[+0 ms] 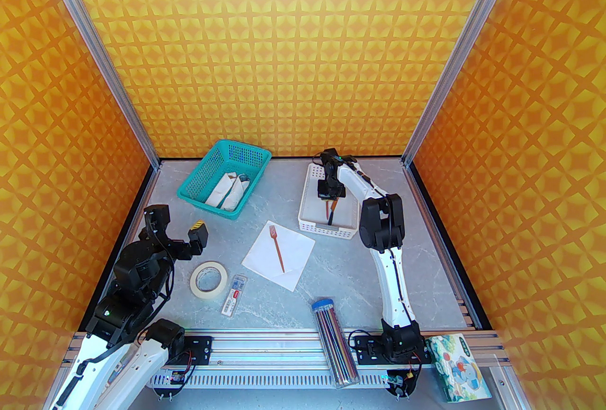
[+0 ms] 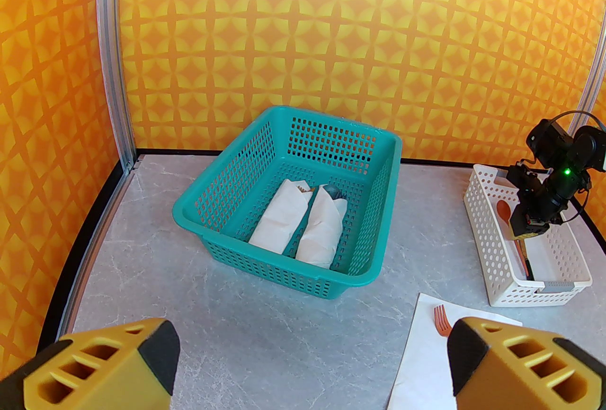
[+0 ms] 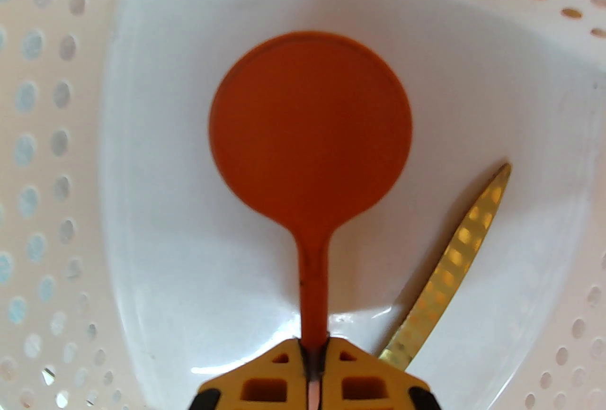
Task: Place the utensils on the paper napkin and roll it up
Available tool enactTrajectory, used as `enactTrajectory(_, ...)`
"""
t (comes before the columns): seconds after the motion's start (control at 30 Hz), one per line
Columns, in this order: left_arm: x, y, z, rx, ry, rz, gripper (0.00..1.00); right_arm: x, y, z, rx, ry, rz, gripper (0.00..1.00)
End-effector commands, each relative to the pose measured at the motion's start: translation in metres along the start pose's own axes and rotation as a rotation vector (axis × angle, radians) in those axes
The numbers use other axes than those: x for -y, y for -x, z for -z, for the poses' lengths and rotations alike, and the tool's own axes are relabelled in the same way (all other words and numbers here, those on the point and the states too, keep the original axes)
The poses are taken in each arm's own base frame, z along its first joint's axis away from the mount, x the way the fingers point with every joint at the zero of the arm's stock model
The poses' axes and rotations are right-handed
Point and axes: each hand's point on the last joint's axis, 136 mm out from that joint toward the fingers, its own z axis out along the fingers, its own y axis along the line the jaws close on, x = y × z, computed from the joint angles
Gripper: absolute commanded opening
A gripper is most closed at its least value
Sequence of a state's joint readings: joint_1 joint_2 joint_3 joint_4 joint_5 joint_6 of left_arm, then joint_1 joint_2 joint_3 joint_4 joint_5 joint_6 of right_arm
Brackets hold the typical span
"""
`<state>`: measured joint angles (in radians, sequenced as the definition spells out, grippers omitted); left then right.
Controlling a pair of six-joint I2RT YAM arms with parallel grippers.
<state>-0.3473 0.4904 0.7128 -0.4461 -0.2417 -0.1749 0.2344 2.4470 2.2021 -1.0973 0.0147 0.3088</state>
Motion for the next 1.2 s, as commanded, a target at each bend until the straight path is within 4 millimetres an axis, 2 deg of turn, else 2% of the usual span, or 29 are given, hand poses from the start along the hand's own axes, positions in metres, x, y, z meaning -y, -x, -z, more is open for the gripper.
enactTrajectory(0.0, -0.004, 0.011, 0.007, 0.020, 0.017, 0.015, 0.99, -0.003, 0.016, 0.047, 0.091, 0.004, 0.015, 0.08)
enactTrajectory(0.37, -0.004, 0.012, 0.007, 0.026, 0.017, 0.024, 0.99, -0.009, 0.018, 0.104, 0.174, 0.046, 0.023, 0.08)
enactTrajectory(0.5, -0.004, 0.014, 0.007, 0.031, 0.016, 0.023, 0.99, -0.017, 0.007, 0.135, 0.206, 0.071, 0.047, 0.09)
enactTrajectory(0.63, -0.003, 0.014, 0.006, 0.034, 0.015, 0.024, 0.99, -0.038, -0.019, 0.162, 0.228, 0.109, 0.090, 0.09)
enactTrajectory(0.8, -0.003, 0.014, 0.004, 0.037, 0.014, 0.033, 0.99, -0.067, -0.059, 0.179, 0.232, 0.171, 0.127, 0.09)
enactTrajectory(0.97, -0.002, 0.014, 0.002, 0.038, 0.015, 0.038, 0.99, -0.105, -0.102, 0.178, 0.195, 0.244, 0.164, 0.09)
enactTrajectory(1.17, -0.002, 0.014, 0.002, 0.038, 0.014, 0.043, 0.99, -0.143, -0.139, 0.170, 0.153, 0.279, 0.211, 0.09)
